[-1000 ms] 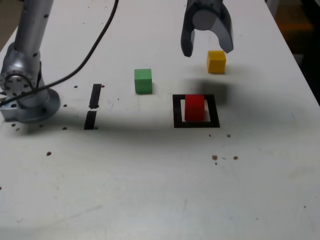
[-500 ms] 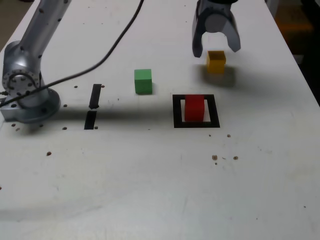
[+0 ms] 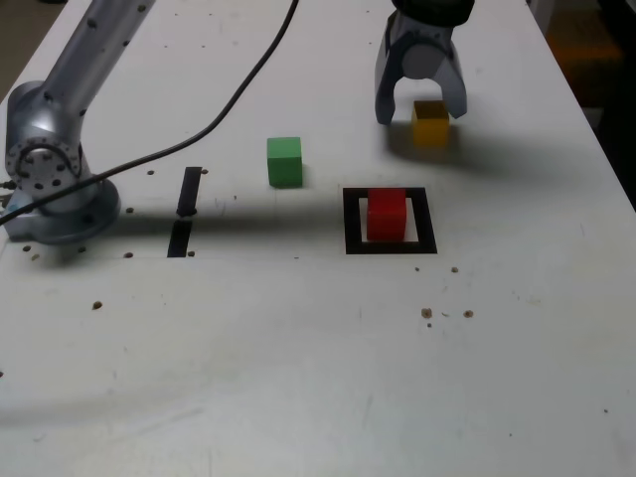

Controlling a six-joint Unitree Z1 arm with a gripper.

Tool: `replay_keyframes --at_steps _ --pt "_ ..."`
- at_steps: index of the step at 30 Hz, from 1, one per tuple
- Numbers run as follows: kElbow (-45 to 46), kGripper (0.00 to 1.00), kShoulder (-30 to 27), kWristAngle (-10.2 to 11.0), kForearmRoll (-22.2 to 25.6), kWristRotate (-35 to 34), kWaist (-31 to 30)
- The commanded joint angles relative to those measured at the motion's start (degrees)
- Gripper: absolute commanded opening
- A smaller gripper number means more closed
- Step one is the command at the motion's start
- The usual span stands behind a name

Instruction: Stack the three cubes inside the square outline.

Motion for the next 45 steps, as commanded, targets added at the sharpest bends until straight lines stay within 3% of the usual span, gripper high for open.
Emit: replay_keyframes --at_steps 1,12,21,30,35,45 --pt "-0.4 0.80 0.3 0.2 -0.1 0.0 0.0" --pt "-0.7 0.75 1.7 1.1 -0.9 0.0 0.0" --pt "-1.6 0.50 2.0 3.1 -3.5 0.1 -0.2" --pt "-2.0 0.26 1.8 3.2 -7.7 0.9 -0.6" --pt "-1.6 0.24 0.8 3.0 -7.9 1.2 -0.9" --pt "3.3 0.24 -7.3 3.2 -6.2 0.8 -3.0"
